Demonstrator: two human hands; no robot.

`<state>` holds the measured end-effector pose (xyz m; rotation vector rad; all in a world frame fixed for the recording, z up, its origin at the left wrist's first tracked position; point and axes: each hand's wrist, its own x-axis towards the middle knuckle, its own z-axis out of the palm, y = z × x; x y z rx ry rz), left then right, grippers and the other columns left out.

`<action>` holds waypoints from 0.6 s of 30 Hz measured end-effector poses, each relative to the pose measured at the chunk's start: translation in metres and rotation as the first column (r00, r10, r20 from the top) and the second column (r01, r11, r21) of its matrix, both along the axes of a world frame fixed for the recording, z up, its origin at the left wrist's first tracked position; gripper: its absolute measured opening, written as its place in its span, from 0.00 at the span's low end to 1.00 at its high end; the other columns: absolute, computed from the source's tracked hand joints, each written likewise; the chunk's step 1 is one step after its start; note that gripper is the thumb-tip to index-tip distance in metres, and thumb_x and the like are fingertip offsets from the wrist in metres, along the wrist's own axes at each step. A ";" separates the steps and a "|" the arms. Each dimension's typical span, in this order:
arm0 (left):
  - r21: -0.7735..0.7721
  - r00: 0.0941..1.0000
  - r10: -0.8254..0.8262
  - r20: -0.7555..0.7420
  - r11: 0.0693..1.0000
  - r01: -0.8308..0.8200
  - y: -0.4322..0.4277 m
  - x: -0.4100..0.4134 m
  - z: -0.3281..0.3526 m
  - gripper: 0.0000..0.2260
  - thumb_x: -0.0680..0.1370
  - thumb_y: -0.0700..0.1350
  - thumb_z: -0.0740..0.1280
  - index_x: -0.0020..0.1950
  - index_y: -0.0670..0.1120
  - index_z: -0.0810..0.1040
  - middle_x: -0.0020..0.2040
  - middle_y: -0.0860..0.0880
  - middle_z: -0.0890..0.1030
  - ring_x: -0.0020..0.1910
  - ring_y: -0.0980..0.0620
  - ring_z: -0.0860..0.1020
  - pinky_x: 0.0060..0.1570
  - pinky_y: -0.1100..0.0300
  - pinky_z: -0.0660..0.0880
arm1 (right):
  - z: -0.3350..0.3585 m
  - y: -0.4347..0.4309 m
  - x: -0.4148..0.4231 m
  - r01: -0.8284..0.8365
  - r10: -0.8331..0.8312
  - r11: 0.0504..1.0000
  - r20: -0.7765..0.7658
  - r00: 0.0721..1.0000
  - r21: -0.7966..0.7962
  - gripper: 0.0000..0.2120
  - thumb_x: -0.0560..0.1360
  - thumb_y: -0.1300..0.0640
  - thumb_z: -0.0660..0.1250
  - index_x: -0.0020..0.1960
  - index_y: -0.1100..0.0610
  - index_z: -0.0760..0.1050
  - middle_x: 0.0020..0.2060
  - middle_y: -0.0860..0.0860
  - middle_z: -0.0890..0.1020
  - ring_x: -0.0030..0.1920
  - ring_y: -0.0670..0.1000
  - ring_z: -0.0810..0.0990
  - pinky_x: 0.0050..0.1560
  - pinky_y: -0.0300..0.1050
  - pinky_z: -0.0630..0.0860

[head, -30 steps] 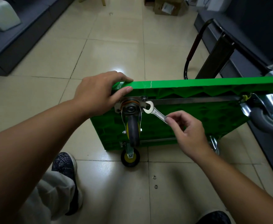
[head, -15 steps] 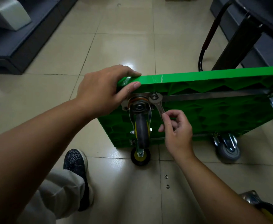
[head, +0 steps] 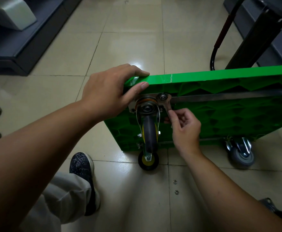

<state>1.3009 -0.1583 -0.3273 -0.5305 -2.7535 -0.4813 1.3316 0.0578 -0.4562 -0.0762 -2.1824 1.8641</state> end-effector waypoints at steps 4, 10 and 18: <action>0.003 1.000 0.001 0.003 1.000 -0.001 0.000 0.000 0.001 0.19 0.81 0.65 0.56 0.67 0.60 0.76 0.57 0.58 0.81 0.51 0.54 0.79 0.38 0.58 0.65 | 0.011 0.020 -0.003 0.044 -0.029 0.980 -0.077 0.997 0.196 0.08 0.78 0.57 0.71 0.41 0.50 0.76 0.35 0.44 0.81 0.37 0.43 0.81 0.36 0.34 0.74; -0.006 1.000 -0.001 0.016 1.000 0.001 0.001 0.000 0.002 0.19 0.82 0.64 0.57 0.67 0.60 0.76 0.58 0.57 0.81 0.51 0.52 0.79 0.38 0.58 0.65 | 0.057 0.054 -0.005 0.118 0.044 0.768 -0.236 0.971 0.629 0.11 0.77 0.49 0.72 0.46 0.57 0.80 0.38 0.49 0.83 0.39 0.49 0.81 0.36 0.46 0.78; -0.026 0.999 0.005 0.033 1.000 -0.004 0.004 0.003 0.005 0.18 0.81 0.63 0.58 0.67 0.59 0.76 0.58 0.55 0.81 0.52 0.49 0.80 0.39 0.56 0.68 | 0.133 0.052 -0.010 0.350 0.378 0.211 -0.407 0.832 0.913 0.13 0.75 0.54 0.74 0.38 0.58 0.73 0.31 0.56 0.74 0.31 0.55 0.67 0.37 0.45 0.56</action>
